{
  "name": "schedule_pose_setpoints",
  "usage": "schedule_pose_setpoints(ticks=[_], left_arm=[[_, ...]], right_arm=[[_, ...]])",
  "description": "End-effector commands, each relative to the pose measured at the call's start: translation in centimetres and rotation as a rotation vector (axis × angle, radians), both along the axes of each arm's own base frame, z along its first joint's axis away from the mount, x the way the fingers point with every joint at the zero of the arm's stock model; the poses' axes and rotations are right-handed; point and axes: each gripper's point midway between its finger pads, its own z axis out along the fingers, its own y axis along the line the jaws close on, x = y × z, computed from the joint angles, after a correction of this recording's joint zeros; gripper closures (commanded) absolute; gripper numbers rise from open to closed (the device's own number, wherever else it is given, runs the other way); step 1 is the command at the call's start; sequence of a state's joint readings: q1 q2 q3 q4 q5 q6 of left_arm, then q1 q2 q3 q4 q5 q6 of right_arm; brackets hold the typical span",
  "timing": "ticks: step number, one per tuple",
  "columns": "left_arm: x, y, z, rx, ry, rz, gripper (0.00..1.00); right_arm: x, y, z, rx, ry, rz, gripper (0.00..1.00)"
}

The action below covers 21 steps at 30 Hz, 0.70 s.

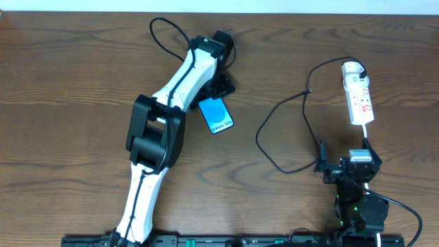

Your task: Plug charger to phone and switch on socket

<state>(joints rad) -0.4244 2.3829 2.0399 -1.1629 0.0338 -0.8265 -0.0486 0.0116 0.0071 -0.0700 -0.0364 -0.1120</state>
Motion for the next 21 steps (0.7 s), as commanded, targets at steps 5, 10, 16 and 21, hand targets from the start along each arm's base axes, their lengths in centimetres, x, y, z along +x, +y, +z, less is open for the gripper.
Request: schedule_pose_setpoints(ticks=[5,10,16,21], left_arm=[[-0.5,0.8,-2.2,0.035,0.015,-0.005,0.02],[-0.3,0.5,-2.3,0.019,0.009,-0.005,0.02],[-0.5,-0.2,-2.3,-0.027,0.024,-0.001,0.02],[-0.9,-0.6,-2.2,-0.082,0.057,0.014,0.02]], right_arm=[[0.0,-0.1,-0.1,0.014,0.0,-0.007,0.01],[0.0,-0.1,-0.1,0.014,0.0,-0.007,0.01],[0.0,-0.1,-0.1,0.014,0.0,-0.007,0.01],[0.0,-0.1,-0.1,0.014,0.0,-0.007,0.01]])
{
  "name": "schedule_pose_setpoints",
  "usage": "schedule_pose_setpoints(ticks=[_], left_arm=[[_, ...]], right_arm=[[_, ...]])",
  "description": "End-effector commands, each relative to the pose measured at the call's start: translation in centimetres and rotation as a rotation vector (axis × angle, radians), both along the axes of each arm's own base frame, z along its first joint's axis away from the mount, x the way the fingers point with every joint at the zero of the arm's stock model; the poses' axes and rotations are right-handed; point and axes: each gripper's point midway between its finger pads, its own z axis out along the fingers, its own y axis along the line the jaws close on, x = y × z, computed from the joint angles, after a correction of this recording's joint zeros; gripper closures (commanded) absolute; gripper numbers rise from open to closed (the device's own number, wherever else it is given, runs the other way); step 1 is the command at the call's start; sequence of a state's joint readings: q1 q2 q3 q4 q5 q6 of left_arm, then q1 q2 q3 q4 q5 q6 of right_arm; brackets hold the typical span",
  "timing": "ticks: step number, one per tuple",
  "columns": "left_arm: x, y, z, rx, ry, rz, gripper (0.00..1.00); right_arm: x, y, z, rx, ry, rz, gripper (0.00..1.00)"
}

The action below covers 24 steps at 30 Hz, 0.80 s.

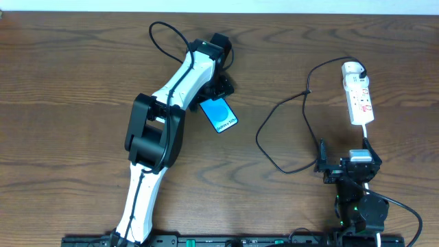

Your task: Plug charger to phone and switch on socket

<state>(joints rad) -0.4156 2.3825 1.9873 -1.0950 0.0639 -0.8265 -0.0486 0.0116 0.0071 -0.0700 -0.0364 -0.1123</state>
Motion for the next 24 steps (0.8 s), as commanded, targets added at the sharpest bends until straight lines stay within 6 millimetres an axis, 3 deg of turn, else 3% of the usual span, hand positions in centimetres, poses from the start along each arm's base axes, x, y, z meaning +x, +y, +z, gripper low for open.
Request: schedule_pose_setpoints(ticks=[1,13,24], left_arm=[[-1.1,-0.6,-0.8,-0.063,0.065,0.006,0.02],[-0.2,-1.1,1.3,-0.109,0.02,0.014,0.02],[-0.5,-1.4,-0.6,-0.082,0.015,0.051,0.02]], right_arm=[[0.0,-0.1,-0.1,0.014,0.0,-0.007,0.01],[0.0,-0.1,-0.1,0.014,0.0,-0.007,0.01],[0.0,-0.1,-0.1,0.014,0.0,-0.007,0.01]])
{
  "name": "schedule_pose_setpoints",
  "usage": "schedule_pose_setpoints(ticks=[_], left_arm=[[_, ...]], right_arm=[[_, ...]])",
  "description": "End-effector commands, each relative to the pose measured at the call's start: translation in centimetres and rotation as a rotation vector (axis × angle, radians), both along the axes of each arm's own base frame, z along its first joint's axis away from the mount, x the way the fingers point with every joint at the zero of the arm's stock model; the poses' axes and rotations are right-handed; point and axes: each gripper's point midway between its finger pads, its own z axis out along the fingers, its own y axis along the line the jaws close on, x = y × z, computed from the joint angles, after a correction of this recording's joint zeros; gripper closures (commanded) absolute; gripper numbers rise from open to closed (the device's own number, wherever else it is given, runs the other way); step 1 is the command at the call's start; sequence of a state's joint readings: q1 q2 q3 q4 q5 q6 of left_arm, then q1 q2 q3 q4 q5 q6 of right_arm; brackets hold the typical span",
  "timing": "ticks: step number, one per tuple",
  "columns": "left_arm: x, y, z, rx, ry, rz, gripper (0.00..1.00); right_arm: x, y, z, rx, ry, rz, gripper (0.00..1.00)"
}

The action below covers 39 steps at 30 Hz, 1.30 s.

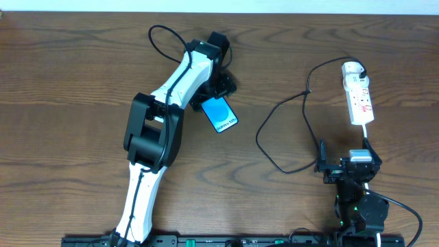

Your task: Plug charger to phone and switch on socket

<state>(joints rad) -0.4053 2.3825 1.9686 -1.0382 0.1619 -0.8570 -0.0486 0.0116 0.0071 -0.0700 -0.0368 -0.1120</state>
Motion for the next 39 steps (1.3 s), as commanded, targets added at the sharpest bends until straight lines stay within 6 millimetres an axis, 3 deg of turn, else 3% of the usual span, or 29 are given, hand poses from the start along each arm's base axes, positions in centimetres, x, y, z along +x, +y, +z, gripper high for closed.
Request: schedule_pose_setpoints(ticks=[1,8,23,27,39], left_arm=[[-1.0,0.1,-0.5,0.031,0.014,0.018,0.02],[-2.4,0.7,-2.1,0.07,0.044,0.041,0.02],[-2.4,-0.4,-2.1,0.064,0.03,0.038,0.01],[-2.3,-0.4,-2.1,0.062,0.027,0.039,0.19],[-2.2,-0.1,-2.0,0.062,0.028,0.041,0.31]], right_arm=[[0.0,-0.1,-0.1,0.014,0.0,-0.008,0.01],[0.0,-0.1,-0.1,0.014,0.0,-0.008,0.01],[0.0,-0.1,-0.1,0.014,0.0,-0.008,0.01],[0.0,-0.1,-0.1,0.014,0.0,-0.008,0.01],[0.0,-0.1,-0.1,0.014,0.0,-0.008,0.01]])
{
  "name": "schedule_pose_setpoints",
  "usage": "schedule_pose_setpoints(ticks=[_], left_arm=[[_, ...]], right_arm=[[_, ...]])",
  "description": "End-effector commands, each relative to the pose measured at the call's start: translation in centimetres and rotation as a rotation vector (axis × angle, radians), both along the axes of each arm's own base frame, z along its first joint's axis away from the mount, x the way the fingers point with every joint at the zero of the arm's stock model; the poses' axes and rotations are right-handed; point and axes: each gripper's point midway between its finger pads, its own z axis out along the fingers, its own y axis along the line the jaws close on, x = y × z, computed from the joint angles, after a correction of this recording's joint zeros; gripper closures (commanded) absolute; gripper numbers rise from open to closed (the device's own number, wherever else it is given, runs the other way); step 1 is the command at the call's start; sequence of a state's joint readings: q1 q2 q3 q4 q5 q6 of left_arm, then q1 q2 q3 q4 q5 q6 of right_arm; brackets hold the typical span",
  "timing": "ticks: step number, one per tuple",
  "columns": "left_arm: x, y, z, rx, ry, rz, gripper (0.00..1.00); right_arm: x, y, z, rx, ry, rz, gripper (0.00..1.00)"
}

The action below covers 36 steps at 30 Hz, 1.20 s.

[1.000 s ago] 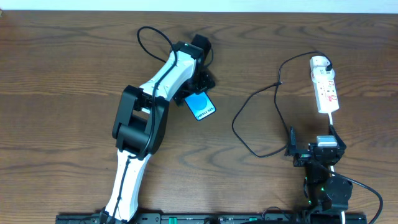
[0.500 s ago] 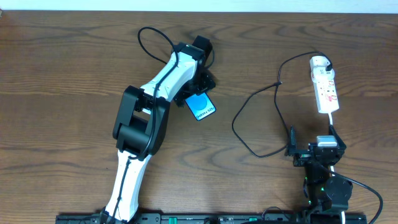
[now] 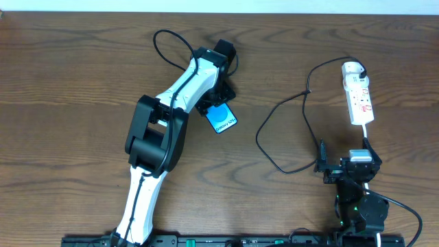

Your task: Plug charger to phone and switch on socket

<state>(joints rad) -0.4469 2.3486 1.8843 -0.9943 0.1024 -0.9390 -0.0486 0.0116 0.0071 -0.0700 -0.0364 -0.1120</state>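
The blue phone [image 3: 223, 119] lies face up on the wooden table, tilted, near the middle. My left gripper [image 3: 217, 98] reaches down over the phone's upper end, with its fingers on either side of that end, hiding it. The black charger cable [image 3: 261, 140] runs from the white adapter [image 3: 351, 67] on the white socket strip [image 3: 359, 98], loops left and comes back to my right gripper [image 3: 320, 167]. That gripper sits low at the right and appears shut on the cable's free end. The plug tip itself is too small to make out.
The left arm's own black cable [image 3: 164, 41] arcs over the table behind its wrist. The table's far edge [image 3: 219, 12] runs along the top of the view. A black rail [image 3: 219, 241] with both arm bases lines the front edge.
My left wrist has turned and shifted slightly right, and the phone now lies a little further right and lower. The right arm, cable and socket strip have not moved.
My left gripper was over the phone's upper end at every moment. The phone shifted a little to the right at first, stayed there, then moved slightly again as the wrist turned. The right gripper stayed at the cable's end throughout.
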Motion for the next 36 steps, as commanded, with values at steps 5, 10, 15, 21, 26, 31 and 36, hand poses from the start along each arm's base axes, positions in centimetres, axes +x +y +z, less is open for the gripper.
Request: schedule_pose_setpoints(ticks=[5,10,15,21,26,31,36], left_arm=[[-0.5,1.8,0.1,0.003,0.039,0.017,0.32],[-0.1,3.8,3.1,-0.019,0.016,0.052,0.35],[0.5,3.8,6.7,-0.111,-0.039,0.023,0.39],[0.2,2.5,10.7,-0.239,-0.086,-0.012,0.39],[-0.9,0.0,12.7,-0.401,-0.067,-0.079,0.39],[-2.1,-1.9,13.8,-0.533,-0.025,-0.141,0.39],[-2.9,-2.9,14.5,-0.612,-0.002,-0.181,0.39]], right_arm=[[0.0,-0.1,-0.1,0.014,0.0,-0.007,0.01],[0.0,-0.1,-0.1,0.014,0.0,-0.007,0.01],[0.0,-0.1,-0.1,0.014,0.0,-0.007,0.01],[0.0,-0.1,-0.1,0.014,0.0,-0.007,0.01],[0.0,-0.1,-0.1,0.014,0.0,-0.007,0.01],[0.0,-0.1,-0.1,0.014,0.0,-0.007,0.01],[0.0,-0.1,-0.1,0.014,0.0,-0.007,0.01]])
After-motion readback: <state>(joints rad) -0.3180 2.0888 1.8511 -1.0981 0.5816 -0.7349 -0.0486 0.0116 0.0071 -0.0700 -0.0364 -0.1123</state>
